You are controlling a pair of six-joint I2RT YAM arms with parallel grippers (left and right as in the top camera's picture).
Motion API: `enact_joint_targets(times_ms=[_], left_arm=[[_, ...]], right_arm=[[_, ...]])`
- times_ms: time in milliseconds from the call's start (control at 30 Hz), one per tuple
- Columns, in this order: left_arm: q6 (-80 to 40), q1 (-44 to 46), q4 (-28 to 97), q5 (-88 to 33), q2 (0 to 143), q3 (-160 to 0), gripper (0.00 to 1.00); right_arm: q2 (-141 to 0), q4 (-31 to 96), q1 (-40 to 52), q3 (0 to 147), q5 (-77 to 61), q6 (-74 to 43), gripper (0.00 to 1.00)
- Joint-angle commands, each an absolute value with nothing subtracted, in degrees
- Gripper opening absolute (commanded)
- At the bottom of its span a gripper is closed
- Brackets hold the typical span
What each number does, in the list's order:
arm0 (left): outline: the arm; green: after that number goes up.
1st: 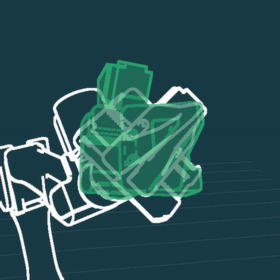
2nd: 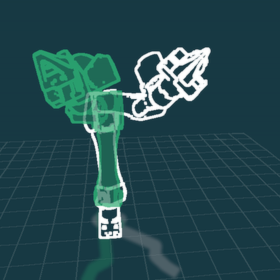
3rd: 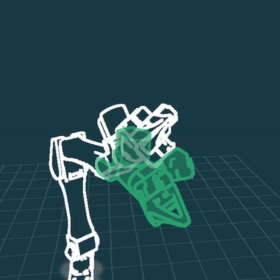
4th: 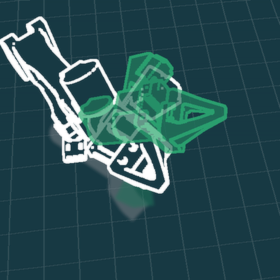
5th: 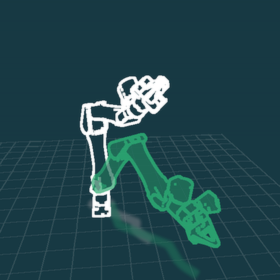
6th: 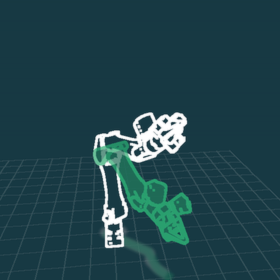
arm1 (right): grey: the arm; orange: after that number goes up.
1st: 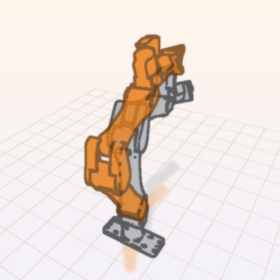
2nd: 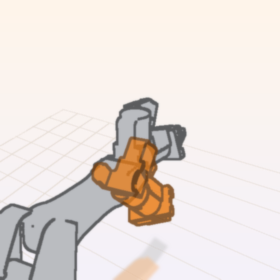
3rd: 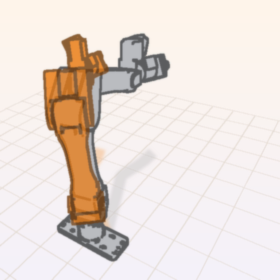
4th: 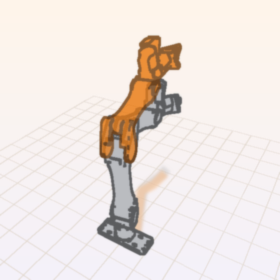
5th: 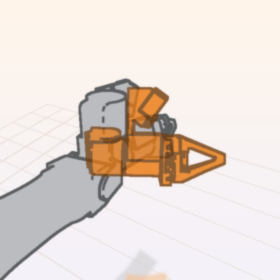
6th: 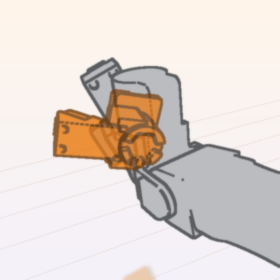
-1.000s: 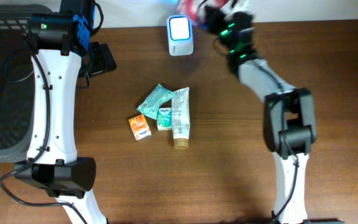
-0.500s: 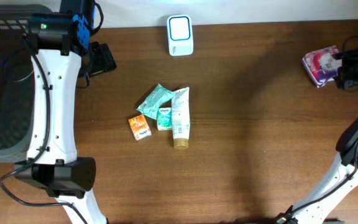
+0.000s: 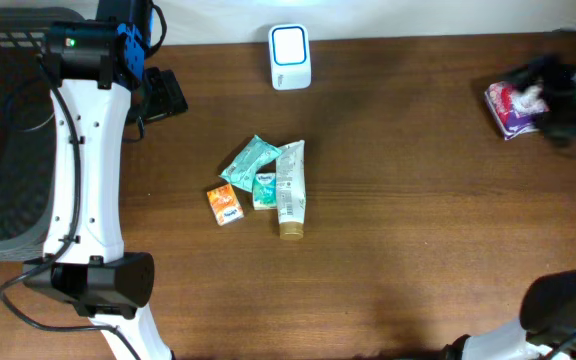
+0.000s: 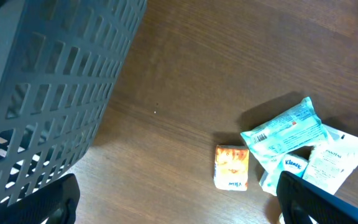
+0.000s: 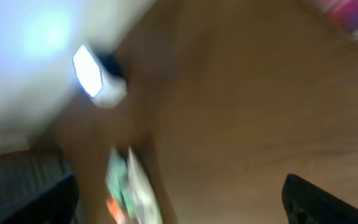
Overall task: Scan the item barcode
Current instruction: 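Grasp the Pantene tube with the right gripper and lift it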
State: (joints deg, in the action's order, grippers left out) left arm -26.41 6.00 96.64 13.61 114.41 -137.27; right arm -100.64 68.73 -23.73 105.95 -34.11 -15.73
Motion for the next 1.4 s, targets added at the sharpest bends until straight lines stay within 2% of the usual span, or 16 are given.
enact_joint_targets(times_ms=[0, 167, 233, 333, 433, 700, 800, 933, 1000, 1033, 1100, 1133, 1300, 1367], left_arm=[[-26.48, 6.22, 96.71, 14.22, 112.86, -137.91, 0.99], [-26.48, 6.22, 96.73, 14.20, 112.86, -137.91, 0.99], [-26.48, 6.22, 96.71, 14.22, 112.86, -137.91, 0.99], [-26.48, 6.22, 96.73, 14.22, 112.86, -137.91, 0.99], [-26.48, 6.22, 96.71, 14.22, 112.86, -137.91, 0.99], [-26.48, 6.22, 96.71, 14.22, 112.86, -137.91, 0.99], [-26.48, 6.22, 96.71, 14.22, 112.86, -137.91, 0.99], [-26.48, 6.22, 96.71, 14.22, 112.86, -137.91, 0.99], [-26.48, 6.22, 96.71, 14.22, 112.86, -137.91, 0.99], [-26.48, 6.22, 96.71, 14.20, 112.86, -137.91, 0.99], [-26.48, 6.22, 96.71, 14.22, 112.86, -137.91, 0.99], [-26.48, 6.22, 96.71, 14.22, 112.86, -137.91, 0.99], [-26.48, 6.22, 96.71, 14.20, 112.86, -137.91, 0.99], [-26.48, 6.22, 96.71, 14.22, 112.86, -137.91, 0.99]], right_arm=[[-102.17, 67.42, -11.53, 99.26, -33.34, -5.98, 0.99], [-105.82, 52.10, 7.53, 89.30, -31.33, -8.60, 0.99], [-108.60, 47.57, 13.52, 87.68, -26.11, -14.70, 0.99], [-112.79, 44.60, 19.14, 87.68, -26.04, -16.88, 0.99], [-116.73, 44.47, 22.46, 87.66, -22.61, -17.06, 0.99], [-122.43, 41.52, 25.10, 87.64, -24.71, -20.05, 1.00], [-124.16, 40.75, 26.13, 87.64, -24.38, -20.51, 0.95], [-124.84, 40.18, 27.38, 87.64, -24.34, -20.49, 0.68], [-124.88, 40.21, 27.49, 87.64, -24.34, -20.49, 0.45], [-124.88, 40.21, 27.49, 87.64, -24.36, -20.49, 0.41], [-124.86, 40.32, 27.46, 87.66, -24.84, -20.49, 0.22], [-124.75, 40.49, 27.29, 87.83, -25.56, -20.49, 0.16], [-123.57, 47.64, 25.78, 93.47, -26.04, -18.61, 0.04], [-123.57, 53.54, 25.02, 96.77, -19.84, -18.24, 0.04]])
